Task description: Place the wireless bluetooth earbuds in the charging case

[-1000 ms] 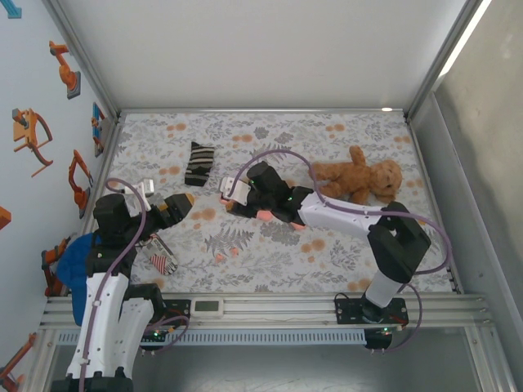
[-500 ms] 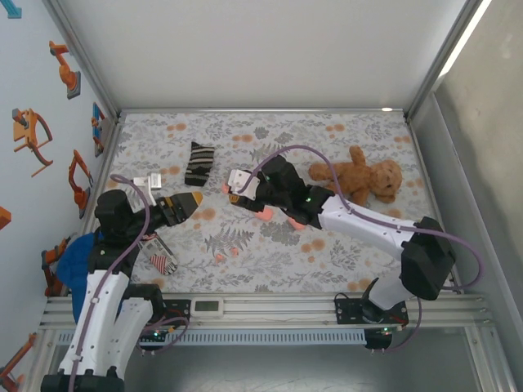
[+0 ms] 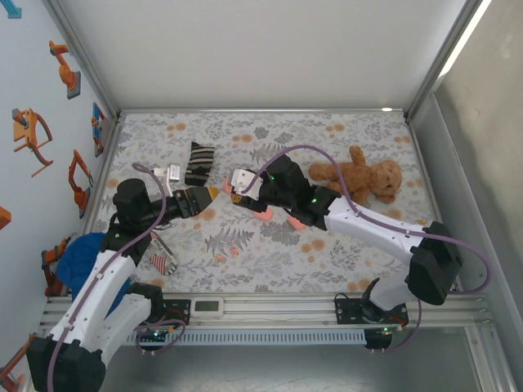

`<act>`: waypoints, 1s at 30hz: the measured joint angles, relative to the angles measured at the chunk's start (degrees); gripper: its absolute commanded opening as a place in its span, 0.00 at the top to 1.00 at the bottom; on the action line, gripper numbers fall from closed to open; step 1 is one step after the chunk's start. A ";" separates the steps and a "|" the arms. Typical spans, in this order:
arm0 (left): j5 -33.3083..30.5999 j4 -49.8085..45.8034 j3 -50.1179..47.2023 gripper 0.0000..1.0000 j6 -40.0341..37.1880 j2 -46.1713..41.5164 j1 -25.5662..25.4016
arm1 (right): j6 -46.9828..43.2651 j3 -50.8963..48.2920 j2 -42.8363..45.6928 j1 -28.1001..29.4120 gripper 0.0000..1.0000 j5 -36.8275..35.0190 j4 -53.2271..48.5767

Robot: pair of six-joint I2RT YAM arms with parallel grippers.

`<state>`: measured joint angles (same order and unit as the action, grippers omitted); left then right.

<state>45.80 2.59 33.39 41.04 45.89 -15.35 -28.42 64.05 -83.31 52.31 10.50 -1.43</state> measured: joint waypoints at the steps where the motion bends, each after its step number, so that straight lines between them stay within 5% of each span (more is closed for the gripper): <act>1: -0.20 0.26 0.24 0.14 0.00 1.27 -0.83 | 0.00 0.00 0.00 0.00 0.78 0.13 -0.11; 14: -0.98 3.65 3.69 0.40 -1.29 10.93 -7.65 | -0.17 -0.26 1.40 0.28 0.78 0.35 -0.87; 30: -0.31 6.64 4.52 0.77 -1.49 13.14 -9.42 | -0.68 -0.28 1.84 0.37 0.75 0.11 -1.57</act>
<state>45.50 9.23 37.91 39.55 59.02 -24.77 -29.10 63.77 -81.47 52.69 10.61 -3.01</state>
